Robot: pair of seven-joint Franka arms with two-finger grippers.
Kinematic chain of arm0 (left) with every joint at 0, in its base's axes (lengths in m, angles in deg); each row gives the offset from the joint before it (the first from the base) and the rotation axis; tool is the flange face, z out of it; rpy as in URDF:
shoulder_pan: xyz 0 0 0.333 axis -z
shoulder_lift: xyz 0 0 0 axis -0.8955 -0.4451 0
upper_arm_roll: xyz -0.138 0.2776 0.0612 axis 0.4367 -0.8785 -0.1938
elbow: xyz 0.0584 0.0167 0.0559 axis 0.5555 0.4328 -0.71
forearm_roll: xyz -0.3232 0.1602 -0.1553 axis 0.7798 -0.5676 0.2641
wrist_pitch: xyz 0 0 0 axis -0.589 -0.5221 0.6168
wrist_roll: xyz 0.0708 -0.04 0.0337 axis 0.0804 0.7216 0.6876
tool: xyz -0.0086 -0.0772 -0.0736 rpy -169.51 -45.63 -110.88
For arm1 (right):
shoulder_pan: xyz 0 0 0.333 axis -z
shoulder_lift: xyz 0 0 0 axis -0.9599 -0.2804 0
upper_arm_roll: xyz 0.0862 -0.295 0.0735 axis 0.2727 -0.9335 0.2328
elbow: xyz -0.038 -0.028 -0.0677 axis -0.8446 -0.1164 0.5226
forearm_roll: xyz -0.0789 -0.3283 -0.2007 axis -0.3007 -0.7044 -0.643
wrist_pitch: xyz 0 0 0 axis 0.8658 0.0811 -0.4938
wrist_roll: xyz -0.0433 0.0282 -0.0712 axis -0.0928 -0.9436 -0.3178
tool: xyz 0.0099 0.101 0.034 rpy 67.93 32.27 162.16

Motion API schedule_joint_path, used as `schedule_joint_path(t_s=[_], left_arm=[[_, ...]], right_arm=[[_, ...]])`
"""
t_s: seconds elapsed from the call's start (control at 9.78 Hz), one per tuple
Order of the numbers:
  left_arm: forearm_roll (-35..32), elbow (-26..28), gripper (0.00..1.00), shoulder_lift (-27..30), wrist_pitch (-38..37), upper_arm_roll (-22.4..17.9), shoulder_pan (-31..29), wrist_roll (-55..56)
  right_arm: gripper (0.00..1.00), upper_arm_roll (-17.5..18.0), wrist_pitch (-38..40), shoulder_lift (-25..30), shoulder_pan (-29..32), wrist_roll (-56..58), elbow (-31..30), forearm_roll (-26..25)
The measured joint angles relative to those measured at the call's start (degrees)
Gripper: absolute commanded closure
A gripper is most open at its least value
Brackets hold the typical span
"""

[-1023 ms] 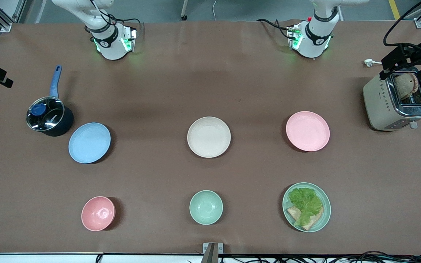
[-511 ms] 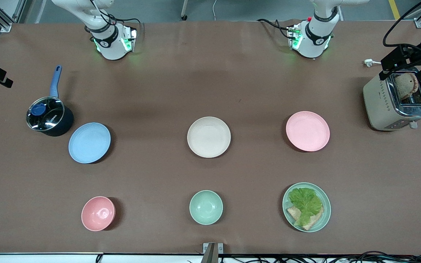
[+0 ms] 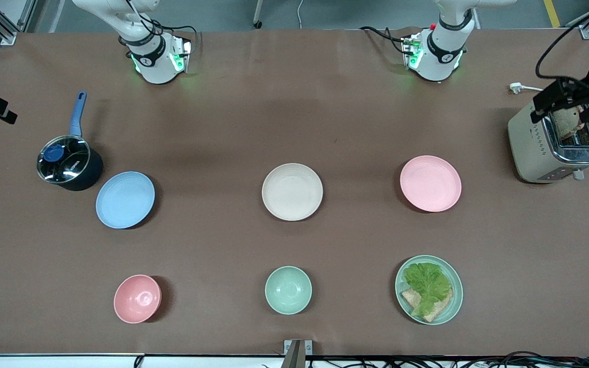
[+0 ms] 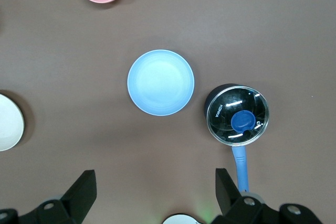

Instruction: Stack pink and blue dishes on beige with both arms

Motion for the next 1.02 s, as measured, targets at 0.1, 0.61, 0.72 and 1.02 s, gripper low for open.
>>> schedule_joint_path(t_s=[0.1, 0.61, 0.72, 1.02], left_arm=[[0.6, 4.6, 0.02, -0.6, 4.7, -2.1, -0.1, -2.7], [7.7, 25.9, 0.07, -7.2, 27.0, -6.9, -0.1, -17.3], [8.0, 26.9, 0.1, -10.5, 29.0, -6.7, 0.2, -18.0], [9.8, 27.2, 0.34, -20.1, 35.0, -6.0, 0.7, -19.3]], right_arm=[[0.0, -0.4, -2.7, -2.2, 0.3, 1.8, -0.8, 0.2], [0.0, -7.0, -22.0, -19.8, 1.6, 20.3, -7.7, 12.4], [0.0, -7.4, -26.2, -23.1, 2.0, 25.0, -9.1, 14.8], [0.0, -9.3, -35.8, -31.5, 2.5, 40.9, -13.4, 24.8]])
